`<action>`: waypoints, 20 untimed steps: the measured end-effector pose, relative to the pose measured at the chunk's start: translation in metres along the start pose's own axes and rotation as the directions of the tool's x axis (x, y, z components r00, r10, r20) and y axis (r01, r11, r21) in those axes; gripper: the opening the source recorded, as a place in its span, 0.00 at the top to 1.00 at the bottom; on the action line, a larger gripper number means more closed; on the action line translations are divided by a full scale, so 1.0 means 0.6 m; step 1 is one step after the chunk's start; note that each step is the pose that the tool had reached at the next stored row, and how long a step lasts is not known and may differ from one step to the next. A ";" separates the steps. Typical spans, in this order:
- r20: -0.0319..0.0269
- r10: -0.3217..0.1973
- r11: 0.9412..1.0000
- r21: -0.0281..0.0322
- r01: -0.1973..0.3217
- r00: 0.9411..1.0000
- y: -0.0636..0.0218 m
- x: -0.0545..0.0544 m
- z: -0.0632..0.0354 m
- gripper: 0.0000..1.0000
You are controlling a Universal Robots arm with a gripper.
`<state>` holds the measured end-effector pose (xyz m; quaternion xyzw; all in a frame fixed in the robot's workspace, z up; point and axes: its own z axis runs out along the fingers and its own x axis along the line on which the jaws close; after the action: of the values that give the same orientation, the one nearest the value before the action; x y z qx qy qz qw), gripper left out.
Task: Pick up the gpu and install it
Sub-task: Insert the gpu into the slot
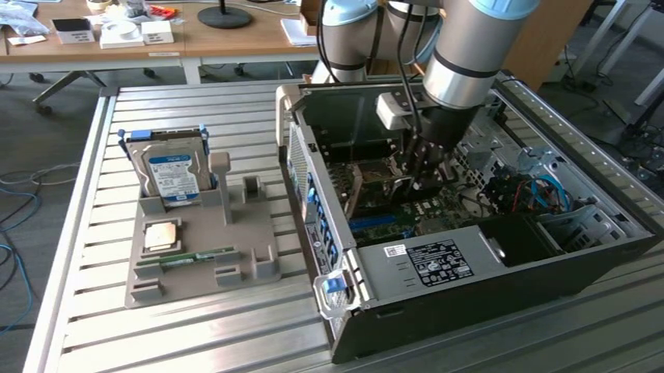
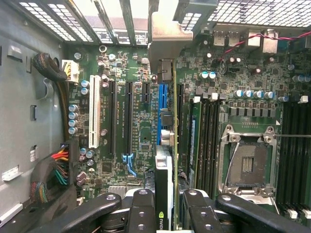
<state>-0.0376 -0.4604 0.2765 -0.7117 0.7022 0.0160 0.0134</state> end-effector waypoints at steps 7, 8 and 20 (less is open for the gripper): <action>0.001 0.000 1.000 0.000 0.000 1.000 0.001 0.000 0.002 0.73; 0.000 0.000 1.000 0.000 0.000 1.000 0.001 0.000 0.002 0.73; 0.000 0.000 1.000 0.000 0.000 1.000 0.008 0.000 0.009 0.73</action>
<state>-0.0422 -0.4604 0.2712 -0.7117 0.7022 0.0160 0.0135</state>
